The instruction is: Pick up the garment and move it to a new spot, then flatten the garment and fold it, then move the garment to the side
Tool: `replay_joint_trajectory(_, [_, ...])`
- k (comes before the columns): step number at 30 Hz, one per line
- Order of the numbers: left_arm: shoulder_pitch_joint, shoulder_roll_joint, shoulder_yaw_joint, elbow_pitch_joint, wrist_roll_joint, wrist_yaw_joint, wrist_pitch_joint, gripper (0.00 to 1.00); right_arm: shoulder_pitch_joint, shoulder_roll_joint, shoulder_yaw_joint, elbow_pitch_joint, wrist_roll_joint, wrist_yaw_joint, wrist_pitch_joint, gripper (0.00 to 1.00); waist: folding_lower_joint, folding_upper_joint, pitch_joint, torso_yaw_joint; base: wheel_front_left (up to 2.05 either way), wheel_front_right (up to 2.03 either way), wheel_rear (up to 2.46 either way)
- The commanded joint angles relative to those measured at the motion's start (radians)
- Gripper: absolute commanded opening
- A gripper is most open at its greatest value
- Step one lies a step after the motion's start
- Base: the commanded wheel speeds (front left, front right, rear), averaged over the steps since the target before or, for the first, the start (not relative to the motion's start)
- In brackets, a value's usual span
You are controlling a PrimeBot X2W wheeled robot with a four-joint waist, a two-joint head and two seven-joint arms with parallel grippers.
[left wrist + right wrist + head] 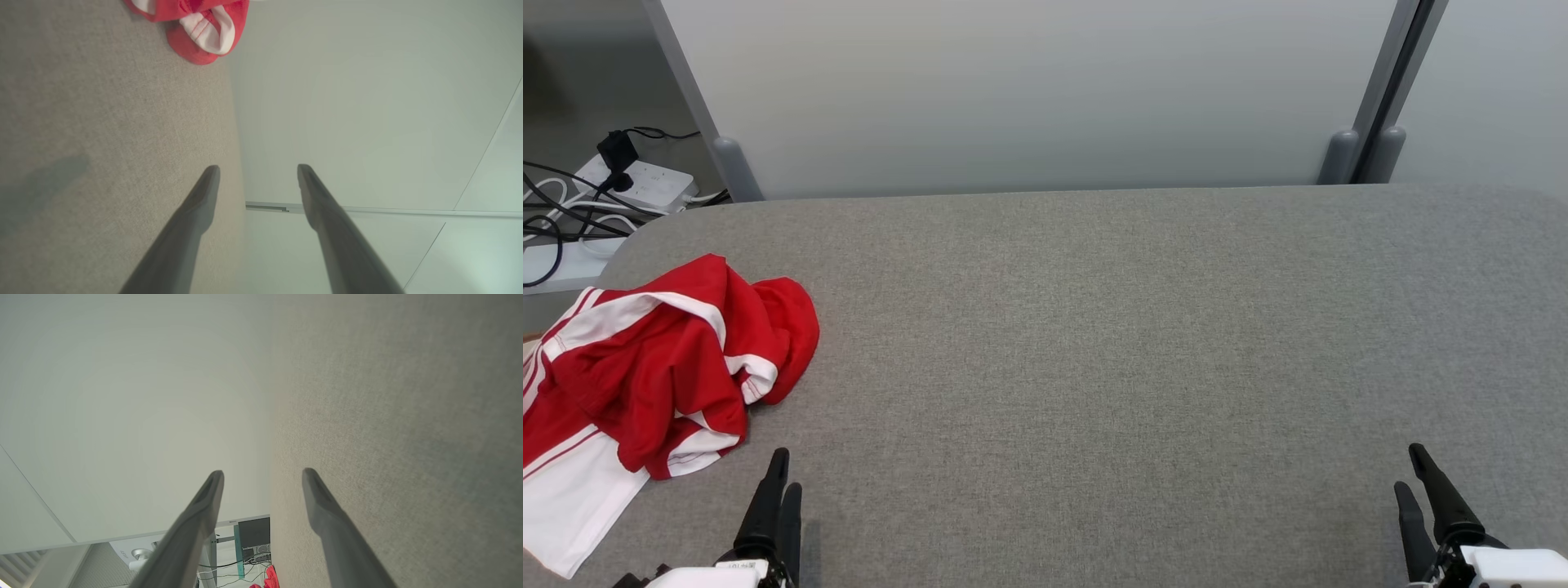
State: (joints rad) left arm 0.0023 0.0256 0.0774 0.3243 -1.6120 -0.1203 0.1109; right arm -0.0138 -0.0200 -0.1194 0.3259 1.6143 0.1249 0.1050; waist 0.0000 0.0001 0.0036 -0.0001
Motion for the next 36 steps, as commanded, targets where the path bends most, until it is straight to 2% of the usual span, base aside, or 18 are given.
replay_joint_trajectory(1, [-0.028,0.01,-0.004,-0.025,0.0,-0.001,-0.004,1.0,-0.024,-0.009,0.004,-0.025,-0.001,0.001,-0.003,1.0,0.0002,-0.0001,0.0,0.0,0.0,0.0,0.0])
replay_joint_trajectory(5, [-0.032,0.01,-0.012,-0.031,-0.003,-0.002,-0.011,1.0,-0.025,-0.01,0.015,-0.034,-0.001,0.001,-0.01,1.0,0.0022,-0.0001,-0.003,0.0,0.0,0.0,0.0])
replay_joint_trajectory(9, [-0.034,0.011,-0.021,-0.04,-0.004,-0.002,-0.019,1.0,-0.026,-0.01,0.025,-0.047,-0.001,0.001,-0.016,1.0,0.0003,-0.0001,-0.002,0.0,0.0,0.0,0.0])
replay_joint_trajectory(17, [-0.041,0.019,-0.043,-0.061,0.032,-0.003,-0.05,1.0,-0.03,-0.02,0.05,-0.072,-0.026,0.002,-0.041,1.0,0.0001,-0.0001,-0.003,0.0,0.0,0.0,0.0])
replay_joint_trajectory(24, [-0.049,0.026,-0.061,-0.068,0.111,-0.003,-0.076,1.0,-0.038,-0.038,0.09,-0.073,-0.083,0.002,-0.074,1.0,0.0,-0.0001,-0.007,0.0,0.0,0.0,0.0])
replay_joint_trajectory(36, [-0.053,0.016,-0.05,-0.107,0.317,-0.004,-0.109,1.0,-0.054,-0.045,0.128,-0.082,-0.216,0.002,-0.107,1.0,0.0,-0.0001,-0.01,-0.002,0.0,0.0,0.0])
